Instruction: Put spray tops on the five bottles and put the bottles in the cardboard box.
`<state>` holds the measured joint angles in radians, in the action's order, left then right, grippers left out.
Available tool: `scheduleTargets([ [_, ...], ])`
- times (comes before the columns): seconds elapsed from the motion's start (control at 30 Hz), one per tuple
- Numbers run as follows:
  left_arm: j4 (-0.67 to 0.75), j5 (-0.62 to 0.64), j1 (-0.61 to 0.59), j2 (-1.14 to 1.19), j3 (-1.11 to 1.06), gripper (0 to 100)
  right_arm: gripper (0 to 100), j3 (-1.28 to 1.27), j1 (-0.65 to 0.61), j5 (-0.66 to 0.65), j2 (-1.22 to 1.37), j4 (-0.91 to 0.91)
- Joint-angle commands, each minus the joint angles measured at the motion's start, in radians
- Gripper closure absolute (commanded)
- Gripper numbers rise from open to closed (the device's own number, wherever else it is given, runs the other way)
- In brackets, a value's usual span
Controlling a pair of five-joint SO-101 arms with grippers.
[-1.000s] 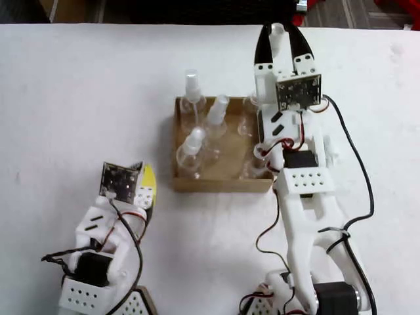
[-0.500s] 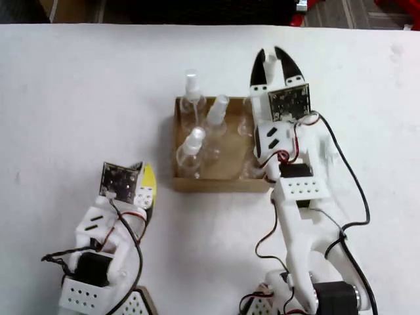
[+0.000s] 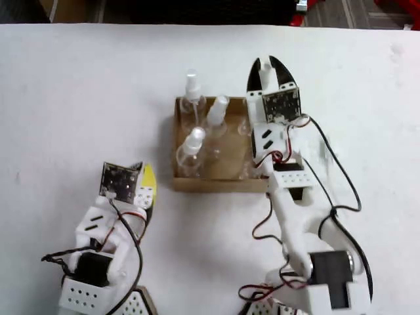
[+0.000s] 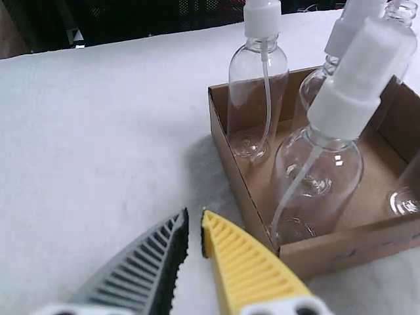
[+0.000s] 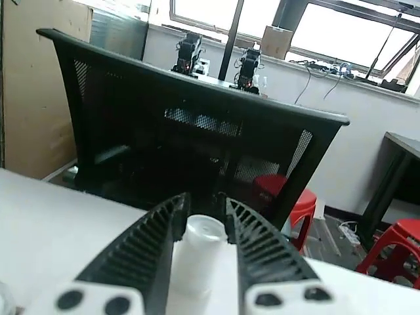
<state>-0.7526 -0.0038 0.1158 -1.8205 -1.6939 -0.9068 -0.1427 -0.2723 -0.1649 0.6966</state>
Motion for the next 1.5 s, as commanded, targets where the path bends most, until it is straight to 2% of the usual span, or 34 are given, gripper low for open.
scheduleTargets([
  [0.0, 0.015, -0.014, 0.008, -0.008, 0.002, 96, 98.4, 0.006, 0.008, -0.015, 0.045, 0.056],
  [0.33, 0.017, -0.014, 0.010, -0.008, 0.002, 96, 98.0, -0.031, 0.012, -0.017, 0.045, 0.054],
  [0.53, 0.018, -0.014, 0.010, -0.008, 0.002, 96, 86.8, -0.031, 0.012, -0.017, 0.045, 0.053],
  [0.87, 0.021, -0.014, 0.008, -0.008, 0.002, 96, 87.5, -0.068, 0.008, -0.011, -0.093, 0.027],
  [1.27, 0.018, -0.014, 0.007, -0.008, 0.002, 96, 87.5, -0.028, 0.015, -0.006, -0.414, -0.435],
  [1.47, 0.017, -0.014, 0.007, -0.008, 0.002, 96, 87.5, 0.267, 0.174, 0.242, -0.426, -0.949],
])
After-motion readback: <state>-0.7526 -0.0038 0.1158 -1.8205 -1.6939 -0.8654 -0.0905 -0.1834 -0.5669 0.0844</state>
